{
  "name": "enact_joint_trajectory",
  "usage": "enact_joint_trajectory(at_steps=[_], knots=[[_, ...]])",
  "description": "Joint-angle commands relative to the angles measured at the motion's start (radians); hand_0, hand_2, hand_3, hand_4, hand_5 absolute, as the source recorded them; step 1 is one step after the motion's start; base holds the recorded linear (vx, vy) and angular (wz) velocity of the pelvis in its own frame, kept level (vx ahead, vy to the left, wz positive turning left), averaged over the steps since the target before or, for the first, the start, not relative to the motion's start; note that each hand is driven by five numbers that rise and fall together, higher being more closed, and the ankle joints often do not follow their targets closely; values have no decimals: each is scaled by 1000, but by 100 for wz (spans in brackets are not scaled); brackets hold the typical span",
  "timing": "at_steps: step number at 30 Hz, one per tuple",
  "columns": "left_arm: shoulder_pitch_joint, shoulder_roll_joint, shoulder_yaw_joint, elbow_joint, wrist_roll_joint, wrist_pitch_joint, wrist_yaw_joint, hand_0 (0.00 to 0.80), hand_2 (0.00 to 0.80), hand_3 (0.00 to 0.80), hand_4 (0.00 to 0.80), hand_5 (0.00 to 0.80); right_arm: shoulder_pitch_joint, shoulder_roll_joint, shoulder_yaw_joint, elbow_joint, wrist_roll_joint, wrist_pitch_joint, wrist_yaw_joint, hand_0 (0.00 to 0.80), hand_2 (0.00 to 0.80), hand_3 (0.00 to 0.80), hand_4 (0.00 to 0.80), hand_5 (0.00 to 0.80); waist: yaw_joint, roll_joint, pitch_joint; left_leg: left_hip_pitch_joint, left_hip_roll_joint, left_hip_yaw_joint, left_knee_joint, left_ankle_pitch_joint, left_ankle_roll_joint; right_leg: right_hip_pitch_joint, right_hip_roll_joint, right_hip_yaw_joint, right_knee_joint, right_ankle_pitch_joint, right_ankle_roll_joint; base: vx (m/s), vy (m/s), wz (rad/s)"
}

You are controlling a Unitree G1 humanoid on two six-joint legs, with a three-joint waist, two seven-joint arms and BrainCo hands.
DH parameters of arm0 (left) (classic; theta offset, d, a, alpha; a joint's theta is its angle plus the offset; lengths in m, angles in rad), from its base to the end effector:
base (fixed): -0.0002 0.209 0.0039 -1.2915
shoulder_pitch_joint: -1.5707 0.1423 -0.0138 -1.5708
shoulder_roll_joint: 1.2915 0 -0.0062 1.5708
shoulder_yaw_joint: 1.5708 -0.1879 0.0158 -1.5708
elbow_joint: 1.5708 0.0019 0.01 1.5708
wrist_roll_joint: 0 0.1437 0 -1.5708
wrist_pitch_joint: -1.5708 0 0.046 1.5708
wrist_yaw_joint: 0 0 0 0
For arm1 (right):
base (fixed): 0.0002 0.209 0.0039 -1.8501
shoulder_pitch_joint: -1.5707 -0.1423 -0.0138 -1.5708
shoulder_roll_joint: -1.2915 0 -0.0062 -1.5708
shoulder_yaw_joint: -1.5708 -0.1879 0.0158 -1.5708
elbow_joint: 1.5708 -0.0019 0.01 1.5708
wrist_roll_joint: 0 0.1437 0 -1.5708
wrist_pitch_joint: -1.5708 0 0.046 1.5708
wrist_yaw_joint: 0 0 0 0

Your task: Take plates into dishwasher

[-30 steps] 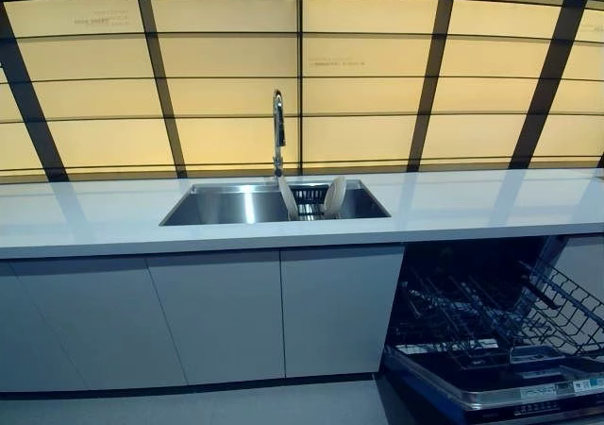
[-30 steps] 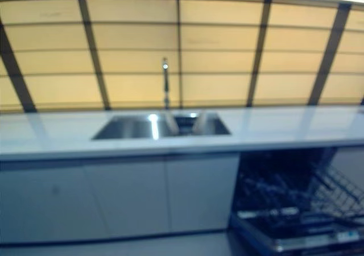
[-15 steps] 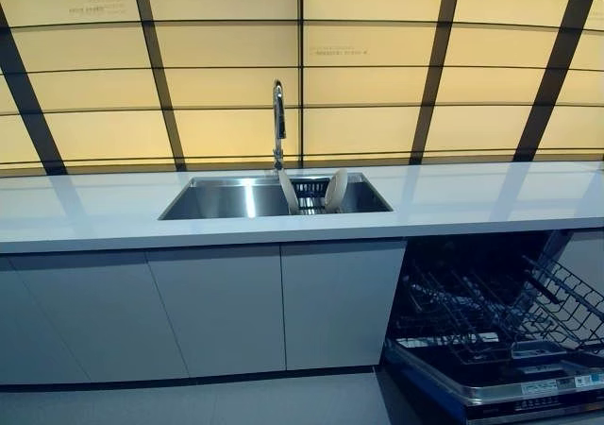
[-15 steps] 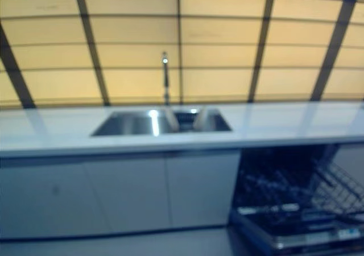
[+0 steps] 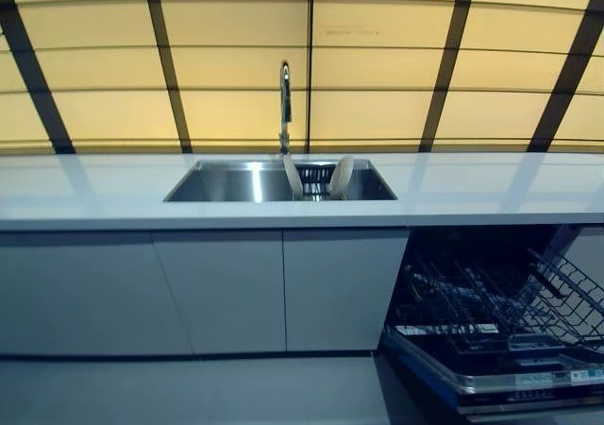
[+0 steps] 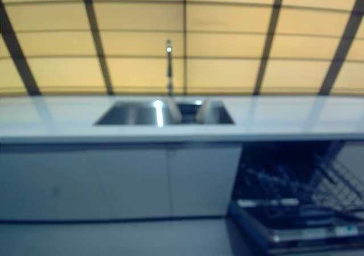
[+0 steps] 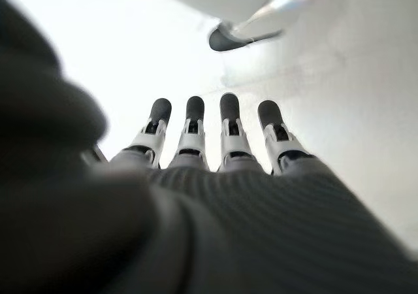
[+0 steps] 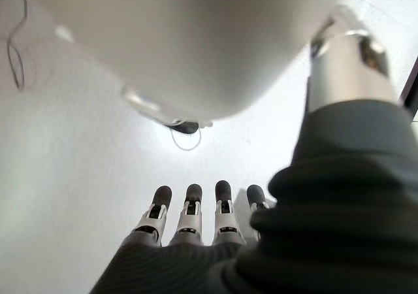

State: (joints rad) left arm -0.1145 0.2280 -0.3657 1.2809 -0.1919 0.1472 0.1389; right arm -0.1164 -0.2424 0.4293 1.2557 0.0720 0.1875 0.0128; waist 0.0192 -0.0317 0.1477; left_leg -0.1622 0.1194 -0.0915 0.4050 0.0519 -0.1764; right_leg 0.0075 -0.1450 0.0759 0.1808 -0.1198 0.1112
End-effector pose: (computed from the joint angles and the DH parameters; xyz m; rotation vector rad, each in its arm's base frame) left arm 0.0984 0.2106 -0.1242 0.3843 1.3140 0.0820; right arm 0.1005 -0.2120 -0.1229 -0.4552 1.3555 0.1469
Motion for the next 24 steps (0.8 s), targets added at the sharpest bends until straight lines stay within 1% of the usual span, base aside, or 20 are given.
enact_joint_trajectory(at_steps=[1,2,3,4,5,6,8,10,11,13,14,16,17,18,19,20,21,22,23,24], knots=[[11,-42,1,8,-28,-1,12,0,0,0,0,0,3,-2,-1,23,-15,24,16,0,0,0,0,0,35,27,67,-90,-98,110,-194,204,106,140,185,-25,-161,99,-129,226,64,-30],[14,-42,-1,11,-44,-3,17,0,0,0,0,0,2,-1,-1,28,-20,24,19,0,0,0,0,0,43,33,70,-93,-96,108,-243,225,101,153,192,-16,-163,93,-129,308,79,-44],[17,-43,1,17,-65,-8,28,0,0,0,0,0,-1,1,2,33,-21,24,21,0,0,0,0,0,61,42,70,-116,-95,82,-315,259,96,172,205,8,-167,87,-129,361,63,-82],[25,-43,12,25,-88,-13,43,0,0,0,0,0,-2,3,5,40,-18,20,22,0,0,0,0,0,79,43,74,-128,-101,55,-383,281,92,196,212,37,-168,75,-131,566,119,-114],[46,-45,59,42,-157,-11,73,0,0,0,0,0,0,4,0,47,-18,15,14,0,0,0,0,0,101,39,76,-133,-120,35,-423,294,96,238,218,89,-158,37,-140,497,128,-91],[52,-47,76,43,-153,-8,74,0,0,0,0,0,0,4,-1,48,-24,16,15,0,0,0,0,0,100,37,71,-124,-126,36,-418,263,107,235,214,101,-153,35,-138,379,129,-25],[58,-47,89,47,-151,-4,74,0,0,0,0,0,-2,8,-2,57,-38,18,17,0,0,0,0,0,98,37,62,-118,-127,49,-403,243,116,235,206,113,-140,26,-133,183,103,-7],[59,-44,96,58,-155,-2,77,0,0,0,0,0,2,13,-6,70,-42,6,15,0,0,0,0,0,101,31,55,-125,-131,43,-348,218,128,245,183,112,-120,9,-126,277,97,-19],[61,-38,104,65,-157,0,80,0,0,0,0,0,10,18,-16,73,-42,-7,20,0,0,0,0,0,107,23,49,-131,-135,47,-303,195,135,267,157,101,-119,-1,-117,384,90,3],[71,-23,122,61,-127,14,82,0,0,0,0,0,23,34,-34,54,-54,-8,24,0,0,0,0,0,117,-8,28,-127,-143,95,-232,99,164,294,91,53,-119,-3,-78,392,111,-3],[59,-9,120,60,-118,17,80,0,0,0,0,0,16,43,-34,42,-36,-2,2,0,0,0,0,0,120,-20,18,-129,-137,101,-185,53,169,274,45,12,-96,0,-50,372,155,-24],[41,-4,113,63,-99,23,68,0,0,0,0,0,21,50,-50,38,-2,1,-32,0,0,0,0,0,128,-22,-3,-140,-134,106,-178,48,183,308,20,4,-63,-5,-35,355,188,-22],[41,-1,110,60,-90,23,62,0,0,0,0,0,21,53,-57,35,-3,7,-40,0,0,0,0,0,134,-21,-19,-140,-131,113,-197,57,192,306,10,7,-42,40,-17,226,133,-15],[41,0,108,59,-84,23,59,0,0,0,0,0,22,54,-60,34,-6,8,-42,0,0,0,0,0,131,-30,-23,-132,-142,115,-202,49,196,308,-8,-2,-17,57,-8,143,98,-16],[41,1,103,57,-72,20,56,0,0,0,0,0,21,56,-64,34,-13,8,-49,0,0,0,0,0,128,-33,-35,-117,-145,120,-225,48,202,287,-33,-10,41,124,7,157,130,-16],[37,4,92,57,-54,22,47,0,0,0,0,0,25,52,-70,33,-20,-2,-50,0,0,0,0,0,118,-9,-44,-88,-132,118,-261,51,212,224,-21,-4,157,201,17,195,171,-33],[36,6,79,55,-42,23,44,0,0,0,0,0,30,49,-75,30,-23,-8,-50,0,0,0,0,0,99,-5,-42,-57,-141,114,-280,42,218,174,-7,0,234,216,18,278,236,-39],[32,10,62,49,-18,30,40,0,0,0,0,0,36,42,-79,19,-17,-18,-54,0,0,0,0,0,72,12,-36,-9,-145,105,-309,38,225,70,15,-9,315,257,13,353,223,-16],[22,13,52,47,-29,36,43,0,0,0,0,0,36,34,-76,10,6,-25,-59,0,0,0,0,0,39,15,-17,47,-162,86,-335,30,225,-31,16,-41,344,245,2,458,183,30],[7,15,47,50,-46,41,37,0,0,0,0,0,32,22,-77,8,25,-37,-68,0,0,0,0,0,16,28,-4,105,-160,73,-369,29,215,-115,-1,-97,230,242,-17,371,68,47]])
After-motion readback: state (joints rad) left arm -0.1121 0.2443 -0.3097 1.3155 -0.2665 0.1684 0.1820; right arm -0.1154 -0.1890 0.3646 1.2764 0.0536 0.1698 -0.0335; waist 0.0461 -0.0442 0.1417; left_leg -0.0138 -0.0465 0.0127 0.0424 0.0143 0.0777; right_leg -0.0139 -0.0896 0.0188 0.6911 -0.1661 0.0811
